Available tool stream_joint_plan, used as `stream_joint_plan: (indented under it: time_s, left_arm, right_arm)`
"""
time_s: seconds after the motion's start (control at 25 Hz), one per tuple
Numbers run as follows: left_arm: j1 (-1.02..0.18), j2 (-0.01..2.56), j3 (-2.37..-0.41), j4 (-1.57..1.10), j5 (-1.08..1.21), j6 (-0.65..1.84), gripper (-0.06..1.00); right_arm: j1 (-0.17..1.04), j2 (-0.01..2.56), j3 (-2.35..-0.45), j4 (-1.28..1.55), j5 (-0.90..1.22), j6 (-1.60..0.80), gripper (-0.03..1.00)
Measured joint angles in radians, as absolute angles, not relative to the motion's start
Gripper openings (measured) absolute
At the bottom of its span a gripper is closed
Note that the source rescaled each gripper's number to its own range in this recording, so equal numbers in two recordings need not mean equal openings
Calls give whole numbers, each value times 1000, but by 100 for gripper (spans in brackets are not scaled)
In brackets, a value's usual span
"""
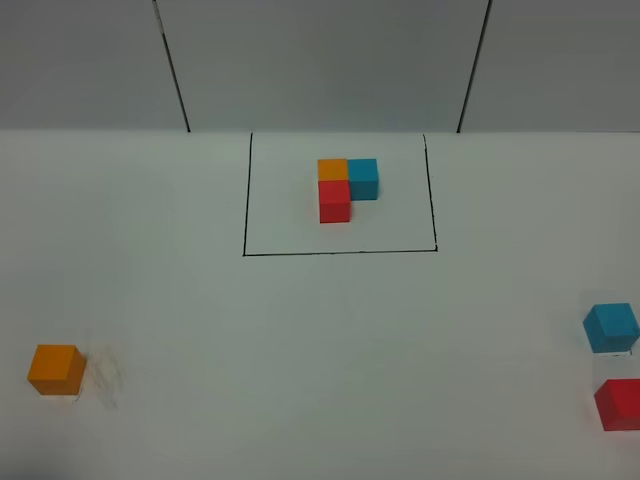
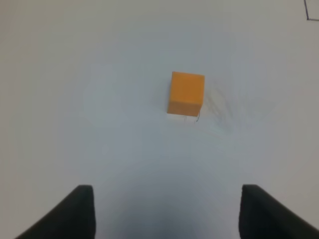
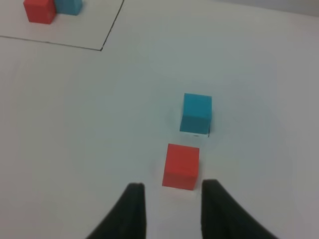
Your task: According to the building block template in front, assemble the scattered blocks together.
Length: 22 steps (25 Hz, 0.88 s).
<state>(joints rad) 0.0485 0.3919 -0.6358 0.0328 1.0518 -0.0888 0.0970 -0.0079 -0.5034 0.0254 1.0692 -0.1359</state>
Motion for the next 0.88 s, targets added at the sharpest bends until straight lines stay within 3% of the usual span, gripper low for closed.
stream_joint_plan:
  time_s: [0.32, 0.88]
  left_arm:
    - [49, 867, -790, 16, 989, -91, 60]
    - [49, 1329, -794, -73, 678, -15, 62]
  right_arm:
    - [97, -8, -503, 25, 1069, -136, 0]
    - [97, -8, -503, 25, 1069, -136, 0]
